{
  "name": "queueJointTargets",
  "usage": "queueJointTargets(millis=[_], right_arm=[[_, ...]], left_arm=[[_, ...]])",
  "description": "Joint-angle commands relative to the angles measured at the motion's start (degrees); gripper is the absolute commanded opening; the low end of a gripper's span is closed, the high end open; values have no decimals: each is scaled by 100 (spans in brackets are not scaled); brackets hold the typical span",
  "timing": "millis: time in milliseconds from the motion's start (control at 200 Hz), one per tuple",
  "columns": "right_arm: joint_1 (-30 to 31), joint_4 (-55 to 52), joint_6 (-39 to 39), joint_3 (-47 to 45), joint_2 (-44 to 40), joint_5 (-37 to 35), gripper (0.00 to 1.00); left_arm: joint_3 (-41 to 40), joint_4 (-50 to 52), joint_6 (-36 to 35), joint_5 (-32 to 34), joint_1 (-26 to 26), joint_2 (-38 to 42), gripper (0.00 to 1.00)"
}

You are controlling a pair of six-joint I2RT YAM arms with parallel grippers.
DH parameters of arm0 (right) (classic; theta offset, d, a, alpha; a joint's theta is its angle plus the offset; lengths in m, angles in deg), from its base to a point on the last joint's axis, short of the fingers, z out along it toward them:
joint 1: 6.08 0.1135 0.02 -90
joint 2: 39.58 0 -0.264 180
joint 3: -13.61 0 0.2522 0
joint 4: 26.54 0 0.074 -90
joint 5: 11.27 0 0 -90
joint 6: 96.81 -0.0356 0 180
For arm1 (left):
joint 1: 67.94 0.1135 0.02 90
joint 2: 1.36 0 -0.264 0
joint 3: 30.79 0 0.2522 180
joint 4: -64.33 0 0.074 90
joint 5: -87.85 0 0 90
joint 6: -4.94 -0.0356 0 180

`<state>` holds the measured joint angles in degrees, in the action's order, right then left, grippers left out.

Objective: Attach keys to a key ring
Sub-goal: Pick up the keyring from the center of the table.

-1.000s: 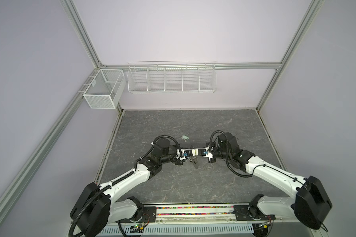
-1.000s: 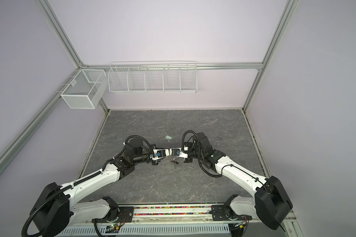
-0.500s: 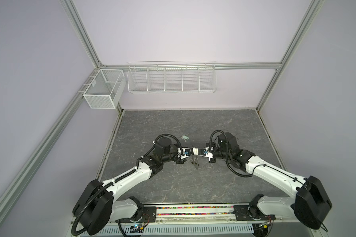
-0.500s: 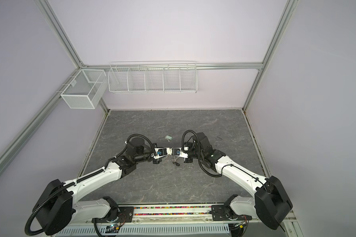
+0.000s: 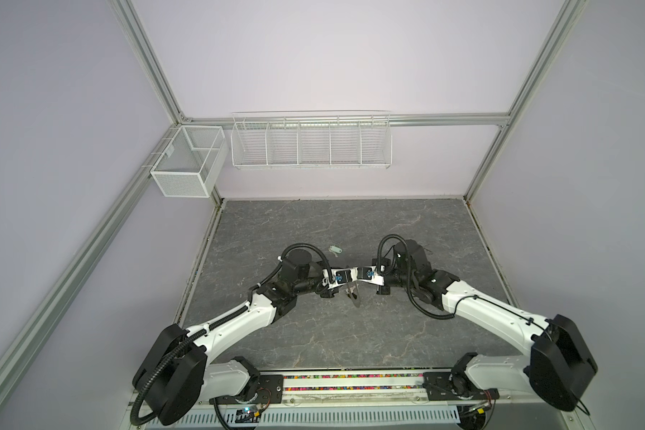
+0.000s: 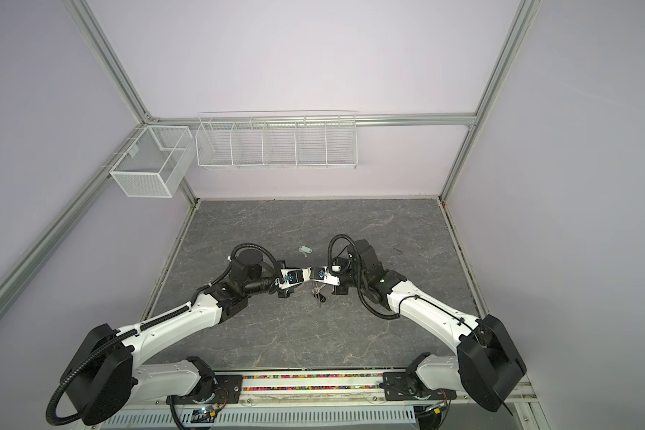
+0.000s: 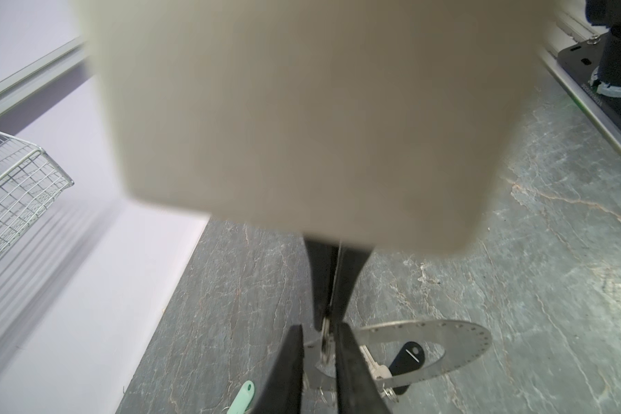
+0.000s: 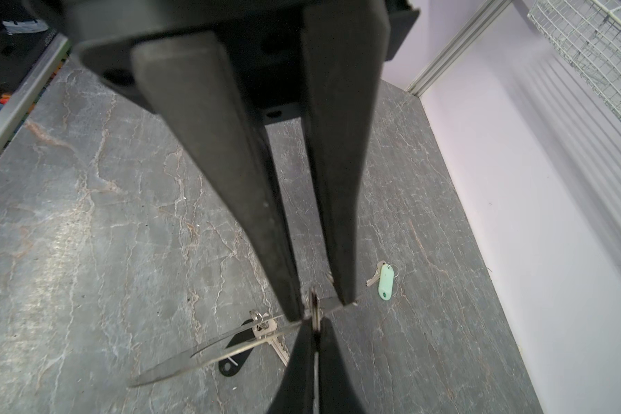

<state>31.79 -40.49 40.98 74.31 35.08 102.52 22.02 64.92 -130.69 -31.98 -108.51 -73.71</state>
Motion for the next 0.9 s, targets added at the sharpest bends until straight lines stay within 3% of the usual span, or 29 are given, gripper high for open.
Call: queueJointTargets(millis=[0, 115, 250, 515, 895], right_arm=[[52, 268, -159, 203, -24, 193, 7], [-24, 342, -261, 152, -88, 363, 7], [-102, 364, -279, 32, -166, 494, 7], [-157, 267, -283, 9, -210, 774, 7], [-158, 89, -205, 52, -253, 820, 7]], left_arm=[[182, 214, -167, 171, -91, -137, 18], [44, -75, 38, 311, -86, -102, 19], [-439, -1091, 496, 431, -87, 12, 23], [-589, -1257, 586, 273, -83, 90, 24], [-484, -1198, 542, 152, -90, 28, 7]])
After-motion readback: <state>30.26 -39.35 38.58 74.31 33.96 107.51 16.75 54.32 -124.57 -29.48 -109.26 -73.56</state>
